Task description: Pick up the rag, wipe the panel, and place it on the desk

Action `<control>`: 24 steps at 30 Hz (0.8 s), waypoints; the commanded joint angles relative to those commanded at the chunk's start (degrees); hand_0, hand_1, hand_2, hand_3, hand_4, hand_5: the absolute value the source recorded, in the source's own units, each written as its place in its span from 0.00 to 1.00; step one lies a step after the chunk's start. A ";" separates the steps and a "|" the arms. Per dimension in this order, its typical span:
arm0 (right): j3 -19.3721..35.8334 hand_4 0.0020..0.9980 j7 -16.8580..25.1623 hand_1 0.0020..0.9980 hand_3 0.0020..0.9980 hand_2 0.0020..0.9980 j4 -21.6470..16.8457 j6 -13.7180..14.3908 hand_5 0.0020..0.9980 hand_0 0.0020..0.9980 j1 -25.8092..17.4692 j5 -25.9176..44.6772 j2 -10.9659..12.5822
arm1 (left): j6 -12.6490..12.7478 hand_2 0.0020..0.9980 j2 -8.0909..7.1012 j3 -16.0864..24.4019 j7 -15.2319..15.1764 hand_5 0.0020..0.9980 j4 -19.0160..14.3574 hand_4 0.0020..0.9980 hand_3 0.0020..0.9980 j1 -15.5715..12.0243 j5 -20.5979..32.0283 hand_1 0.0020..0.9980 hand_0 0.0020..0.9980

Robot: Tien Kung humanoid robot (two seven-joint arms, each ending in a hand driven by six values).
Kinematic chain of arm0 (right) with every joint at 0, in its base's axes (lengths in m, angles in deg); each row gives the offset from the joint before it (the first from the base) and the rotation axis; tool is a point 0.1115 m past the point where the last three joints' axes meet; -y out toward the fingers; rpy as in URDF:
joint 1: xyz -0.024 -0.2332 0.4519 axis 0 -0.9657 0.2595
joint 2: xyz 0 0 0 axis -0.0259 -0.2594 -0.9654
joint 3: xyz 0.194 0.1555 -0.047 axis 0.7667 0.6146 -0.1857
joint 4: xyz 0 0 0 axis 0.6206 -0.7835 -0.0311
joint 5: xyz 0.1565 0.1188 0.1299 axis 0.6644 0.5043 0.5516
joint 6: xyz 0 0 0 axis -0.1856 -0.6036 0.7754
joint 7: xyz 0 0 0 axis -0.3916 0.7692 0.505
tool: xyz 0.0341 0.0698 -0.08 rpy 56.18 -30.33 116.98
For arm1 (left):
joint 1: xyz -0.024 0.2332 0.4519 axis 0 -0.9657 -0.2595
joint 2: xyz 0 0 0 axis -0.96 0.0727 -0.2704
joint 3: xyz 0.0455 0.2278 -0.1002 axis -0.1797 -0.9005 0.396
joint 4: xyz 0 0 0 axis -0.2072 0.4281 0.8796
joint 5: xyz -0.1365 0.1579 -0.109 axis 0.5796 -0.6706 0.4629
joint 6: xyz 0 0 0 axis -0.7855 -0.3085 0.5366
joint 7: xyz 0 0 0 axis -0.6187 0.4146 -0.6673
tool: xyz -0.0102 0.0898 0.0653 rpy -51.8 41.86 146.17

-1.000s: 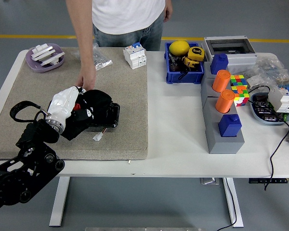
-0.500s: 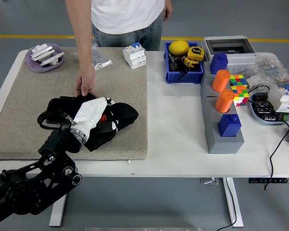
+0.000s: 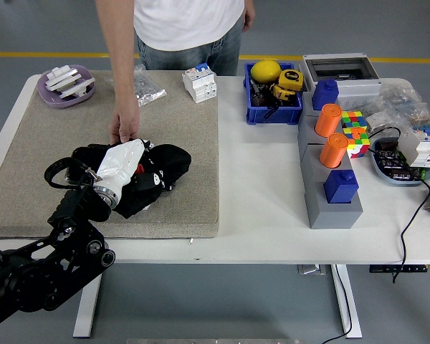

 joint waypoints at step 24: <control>-0.66 1.00 0.18 0.52 0.63 0.64 -0.02 -0.13 0.55 0.71 -0.02 0.83 0.08 | 0.40 0.50 -4.16 9.73 1.66 0.00 6.60 0.19 0.47 0.00 -1.15 0.18 0.26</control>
